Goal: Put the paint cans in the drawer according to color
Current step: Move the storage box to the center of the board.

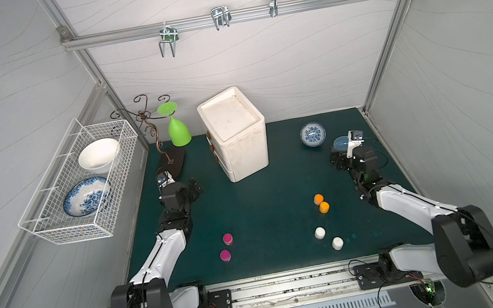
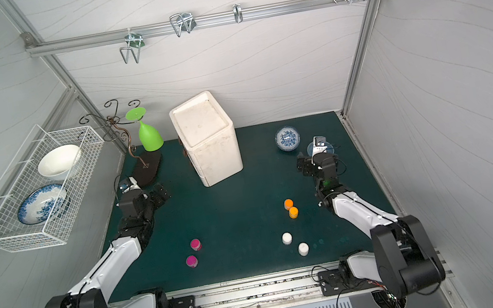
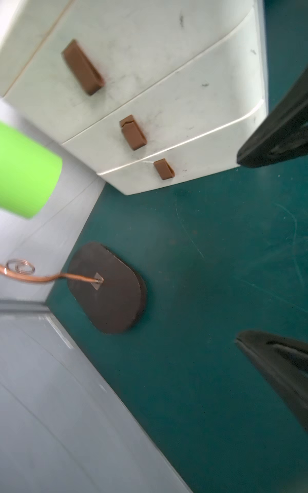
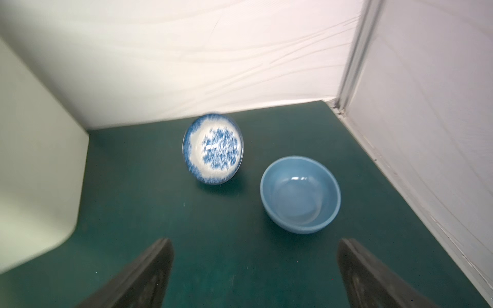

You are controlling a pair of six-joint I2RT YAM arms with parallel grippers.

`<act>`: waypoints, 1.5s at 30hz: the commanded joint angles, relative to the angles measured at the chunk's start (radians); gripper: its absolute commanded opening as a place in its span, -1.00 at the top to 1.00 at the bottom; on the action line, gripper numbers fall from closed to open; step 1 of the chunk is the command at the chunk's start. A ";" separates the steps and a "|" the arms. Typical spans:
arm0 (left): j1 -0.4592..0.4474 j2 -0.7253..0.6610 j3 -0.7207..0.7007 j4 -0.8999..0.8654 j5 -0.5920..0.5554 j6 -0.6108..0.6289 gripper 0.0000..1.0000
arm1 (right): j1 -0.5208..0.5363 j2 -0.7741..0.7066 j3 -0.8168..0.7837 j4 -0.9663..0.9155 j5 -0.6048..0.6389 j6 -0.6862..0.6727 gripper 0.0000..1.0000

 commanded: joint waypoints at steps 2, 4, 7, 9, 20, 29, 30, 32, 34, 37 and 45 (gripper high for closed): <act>0.003 -0.044 -0.005 0.002 0.075 -0.185 -0.99 | -0.022 -0.071 0.115 -0.357 0.004 0.195 -0.98; -0.046 -0.037 0.089 -0.127 0.080 -0.157 -0.93 | 0.008 -0.074 0.192 -0.454 -0.005 0.203 -0.98; -0.136 -0.052 0.130 -0.202 0.014 -0.139 -0.93 | 0.115 -0.026 0.324 -0.551 -0.038 0.171 -0.98; -0.179 -0.081 0.138 -0.232 -0.012 -0.130 -0.93 | 0.221 0.045 0.434 -0.641 -0.010 0.151 -0.97; -0.318 -0.183 0.224 -0.390 0.044 -0.129 -0.91 | 0.471 0.427 0.962 -0.818 -0.141 0.331 -0.97; -0.327 -0.274 0.347 -0.617 0.188 -0.261 -0.90 | 0.476 0.616 1.212 -0.910 -0.141 0.591 -0.98; -0.327 -0.290 0.351 -0.629 0.196 -0.264 -0.90 | 0.478 0.638 1.246 -0.932 -0.136 0.621 -0.98; -0.327 -0.317 0.354 -0.647 0.204 -0.265 -0.90 | 0.477 0.679 1.321 -0.970 -0.123 0.646 -0.96; -0.327 -0.337 0.354 -0.659 0.205 -0.263 -0.90 | 0.476 0.723 1.395 -1.006 -0.116 0.667 -0.94; -0.327 -0.355 0.354 -0.669 0.202 -0.264 -0.89 | 0.475 0.806 1.520 -1.096 -0.105 0.716 -0.89; -0.327 -0.345 0.354 -0.677 0.212 -0.267 -0.88 | 0.455 0.971 1.719 -1.229 -0.170 0.826 -0.59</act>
